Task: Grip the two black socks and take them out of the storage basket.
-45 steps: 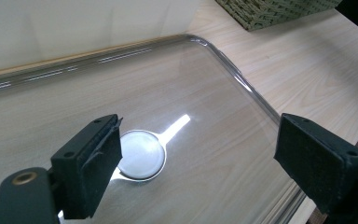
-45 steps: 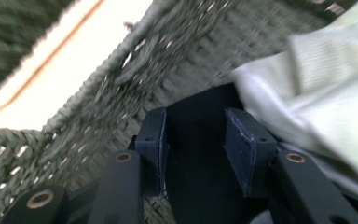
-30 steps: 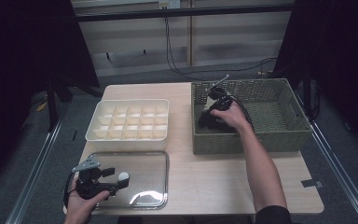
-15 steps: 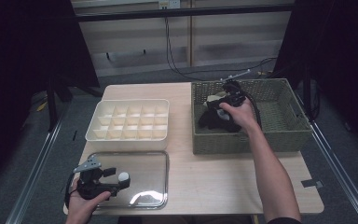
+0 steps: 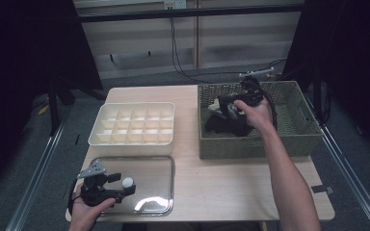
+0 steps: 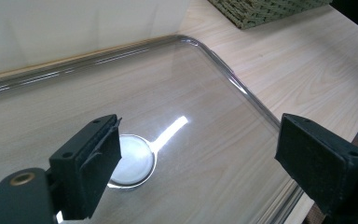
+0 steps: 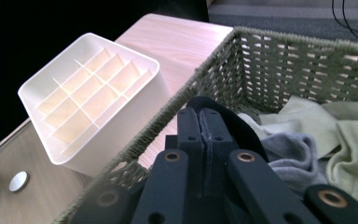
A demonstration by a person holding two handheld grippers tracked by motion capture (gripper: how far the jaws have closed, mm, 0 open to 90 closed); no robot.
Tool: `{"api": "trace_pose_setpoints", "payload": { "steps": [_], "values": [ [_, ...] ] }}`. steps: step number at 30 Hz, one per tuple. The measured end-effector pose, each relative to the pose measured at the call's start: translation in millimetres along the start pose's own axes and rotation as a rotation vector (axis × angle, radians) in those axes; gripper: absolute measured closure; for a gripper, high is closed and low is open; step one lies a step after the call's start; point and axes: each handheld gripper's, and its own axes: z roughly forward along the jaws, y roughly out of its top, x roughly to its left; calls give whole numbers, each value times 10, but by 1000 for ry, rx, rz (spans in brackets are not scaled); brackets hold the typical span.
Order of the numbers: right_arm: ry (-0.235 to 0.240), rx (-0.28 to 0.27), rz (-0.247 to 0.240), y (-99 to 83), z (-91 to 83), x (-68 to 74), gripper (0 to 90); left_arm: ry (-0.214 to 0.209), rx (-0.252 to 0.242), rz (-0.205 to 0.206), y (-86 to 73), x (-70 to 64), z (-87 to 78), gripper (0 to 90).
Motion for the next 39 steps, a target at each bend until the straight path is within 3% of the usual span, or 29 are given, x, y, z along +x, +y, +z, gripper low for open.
{"api": "trace_pose_setpoints", "payload": {
  "steps": [9, 15, 19, 39],
  "values": [
    [32, -56, -16, 65, -142, 106, 883, -11, -1, 11, 2, -18, 14, 135],
    [35, -97, -22, 136, -252, 163, 884, -10, -1, 9, 3, -24, 17, 134],
    [20, -94, -24, 152, -285, 179, 883, -13, 1, 8, 4, -26, 26, 134],
    [52, -208, -34, 330, -563, 291, 884, -18, 3, 19, 15, -46, 44, 132]
  ]
}}
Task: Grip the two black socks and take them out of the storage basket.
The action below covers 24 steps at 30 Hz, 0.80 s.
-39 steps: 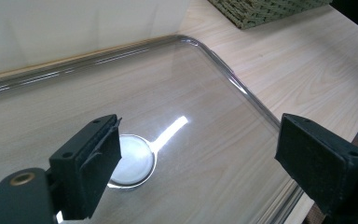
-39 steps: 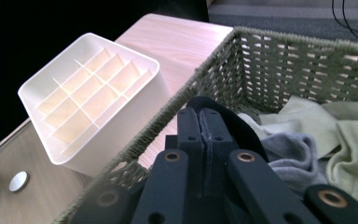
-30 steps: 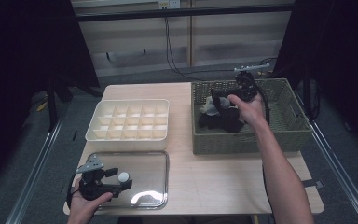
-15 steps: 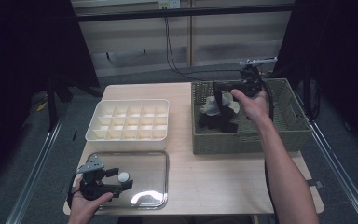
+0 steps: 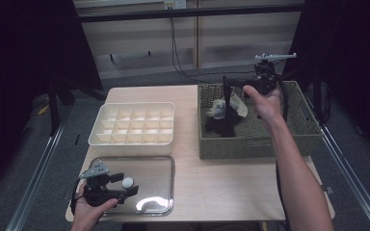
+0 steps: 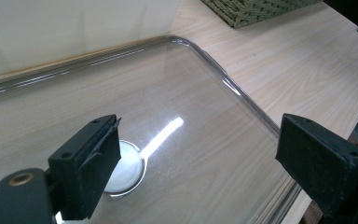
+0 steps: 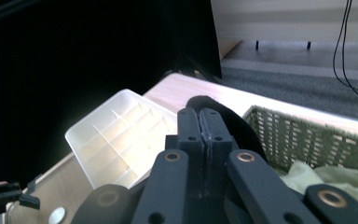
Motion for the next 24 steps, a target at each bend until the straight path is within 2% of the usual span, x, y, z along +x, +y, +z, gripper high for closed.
{"api": "trace_pose_setpoints", "payload": {
  "steps": [9, 16, 24],
  "values": [
    [6, -26, -11, 88, -44, 69, 885, -6, -6, 5, 3, -7, 1, 132],
    [19, -34, -47, 179, -72, 186, 885, -3, -11, 3, 5, -2, 0, 131],
    [25, -67, -55, 280, -146, 250, 885, -10, -8, 6, 7, -10, 5, 131]
  ]
}}
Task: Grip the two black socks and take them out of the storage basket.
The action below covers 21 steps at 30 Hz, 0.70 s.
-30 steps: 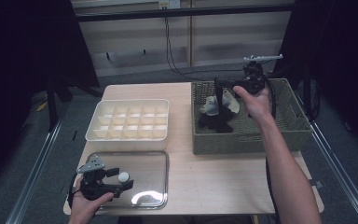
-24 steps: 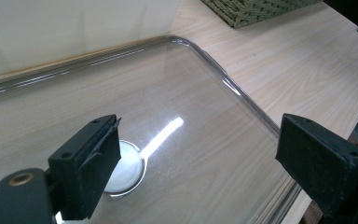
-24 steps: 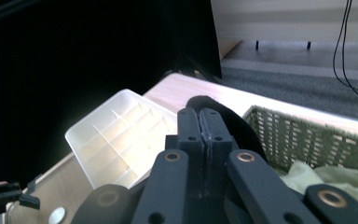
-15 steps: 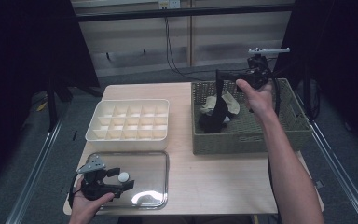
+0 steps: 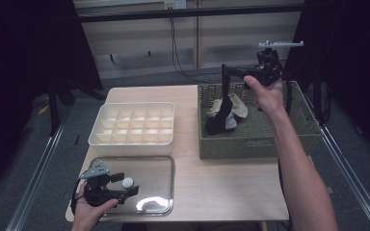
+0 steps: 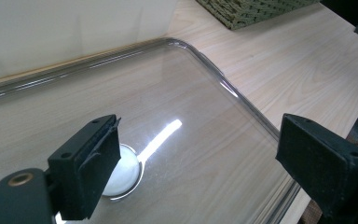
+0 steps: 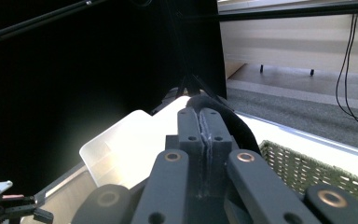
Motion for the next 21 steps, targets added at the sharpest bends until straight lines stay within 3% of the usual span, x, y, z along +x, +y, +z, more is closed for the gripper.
{"api": "trace_pose_setpoints", "payload": {
  "steps": [21],
  "values": [
    [0, -63, -31, 239, -181, 140, 885, -3, 3, 6, 11, -12, 18, 129]
  ]
}}
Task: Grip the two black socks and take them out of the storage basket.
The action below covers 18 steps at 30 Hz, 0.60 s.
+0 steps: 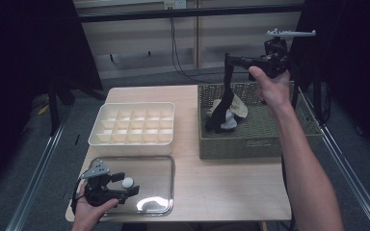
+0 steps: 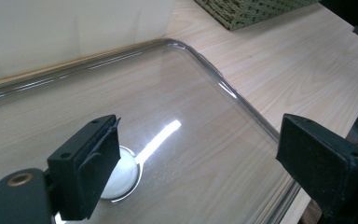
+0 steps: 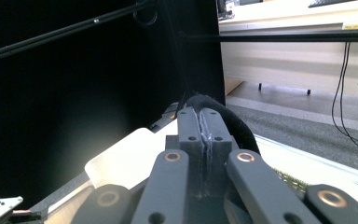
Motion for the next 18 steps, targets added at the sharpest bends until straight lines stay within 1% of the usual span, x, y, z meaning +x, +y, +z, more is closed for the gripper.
{"api": "trace_pose_setpoints", "payload": {
  "steps": [2, 4, 7, 8, 10, 13, 18],
  "values": [
    [3, -8, -3, 22, -35, 18, 885, -3, 3, 3, 0, -13, 10, 129],
    [1, -6, -6, 39, -61, 48, 884, -3, 4, 7, -1, -15, 11, 129],
    [-2, 2, -16, 44, -86, 87, 885, -2, 2, 2, -8, -16, 8, 128],
    [-4, 4, -16, 40, -94, 95, 885, -4, 7, 8, -11, -17, 5, 128],
    [-4, 5, -14, 37, -111, 105, 885, -3, 5, 8, -13, -24, 10, 128],
    [4, -2, -15, 48, -140, 131, 885, -2, 7, 7, -11, -30, 16, 128],
    [30, -12, -22, 86, -175, 222, 885, -4, 7, 9, -10, -29, 18, 127]
  ]
}}
